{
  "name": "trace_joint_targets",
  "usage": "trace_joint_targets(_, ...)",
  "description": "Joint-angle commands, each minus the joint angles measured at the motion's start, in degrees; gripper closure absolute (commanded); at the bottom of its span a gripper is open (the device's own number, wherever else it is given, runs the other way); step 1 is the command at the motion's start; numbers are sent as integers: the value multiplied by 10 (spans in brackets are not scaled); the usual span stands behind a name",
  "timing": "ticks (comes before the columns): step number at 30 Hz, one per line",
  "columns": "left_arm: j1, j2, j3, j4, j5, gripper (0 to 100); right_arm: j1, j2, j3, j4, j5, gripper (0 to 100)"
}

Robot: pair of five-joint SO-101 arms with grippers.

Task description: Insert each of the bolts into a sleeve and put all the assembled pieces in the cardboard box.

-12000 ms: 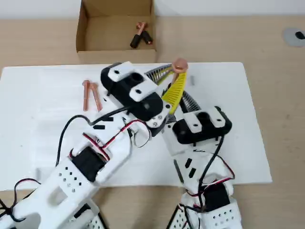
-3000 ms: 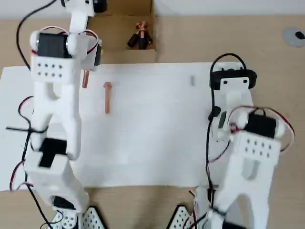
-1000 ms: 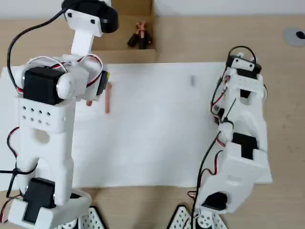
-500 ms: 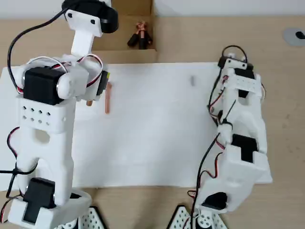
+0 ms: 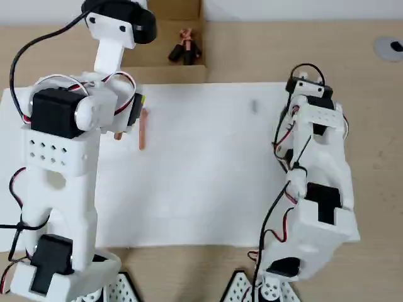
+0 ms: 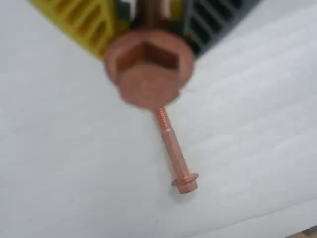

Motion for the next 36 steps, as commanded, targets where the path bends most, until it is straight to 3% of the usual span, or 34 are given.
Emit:
trace_joint_targets(1, 3, -23, 0, 1, -3, 988, -2, -1, 21, -6, 5, 818)
trace_joint_targets(7, 4, -23, 0, 1, -2, 988, -14, -1, 23, -7, 81, 988)
trace_joint_targets(22, 4, -23, 0, 1, 0, 988, -12, -34, -22, 30, 98, 988)
trace_joint_targets(30, 8, -79, -4, 1, 0, 990, -12, -248, -137, 142, 98, 988)
trace_joint_targets(36, 5, -148, 0, 1, 1, 991, -22, -447, -142, 156, 98, 988)
